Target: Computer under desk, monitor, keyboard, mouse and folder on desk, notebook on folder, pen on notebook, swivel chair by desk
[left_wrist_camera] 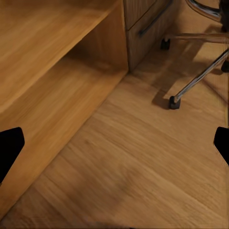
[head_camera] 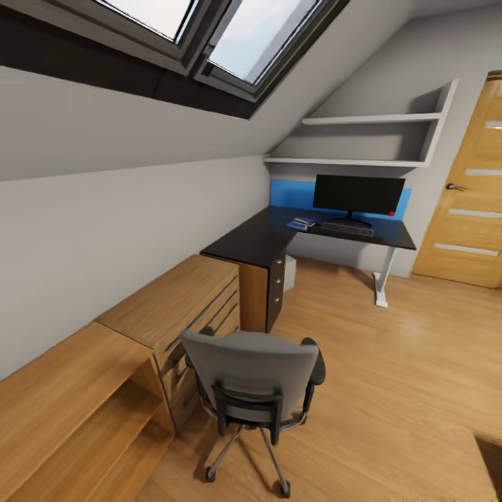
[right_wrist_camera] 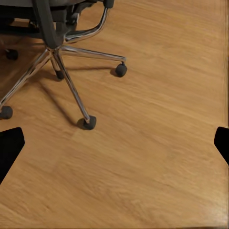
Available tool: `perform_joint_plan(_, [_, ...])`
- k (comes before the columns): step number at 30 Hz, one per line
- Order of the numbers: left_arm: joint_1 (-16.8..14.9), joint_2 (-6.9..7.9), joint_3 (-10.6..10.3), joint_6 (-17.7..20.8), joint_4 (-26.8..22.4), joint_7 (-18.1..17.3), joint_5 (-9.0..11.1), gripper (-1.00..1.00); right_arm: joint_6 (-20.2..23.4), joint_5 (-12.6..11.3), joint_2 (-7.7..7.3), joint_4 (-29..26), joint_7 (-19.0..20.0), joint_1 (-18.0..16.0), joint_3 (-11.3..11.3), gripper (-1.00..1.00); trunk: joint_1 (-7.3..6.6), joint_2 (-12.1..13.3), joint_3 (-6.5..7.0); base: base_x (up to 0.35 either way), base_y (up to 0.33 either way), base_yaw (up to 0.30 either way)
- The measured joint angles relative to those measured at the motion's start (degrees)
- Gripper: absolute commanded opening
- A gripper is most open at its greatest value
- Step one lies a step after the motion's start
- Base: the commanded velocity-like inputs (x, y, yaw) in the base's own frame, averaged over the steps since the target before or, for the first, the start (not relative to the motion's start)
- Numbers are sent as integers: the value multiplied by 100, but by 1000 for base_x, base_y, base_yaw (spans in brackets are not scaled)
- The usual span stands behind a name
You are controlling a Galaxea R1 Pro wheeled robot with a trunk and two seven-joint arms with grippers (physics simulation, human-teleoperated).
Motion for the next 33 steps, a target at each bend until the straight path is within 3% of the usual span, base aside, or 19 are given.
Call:
perform_joint_plan(8, [1,1,3,0,0,-20,0,100,73,0,0,-3,-1,0,-1,100,1,0,0,188,157,-300])
perform_joint_plan(33, [0,-3,1,1,-1,-36,1,100,78,0,0,0,-1,0,2,100,2,0,0,7,104,-300])
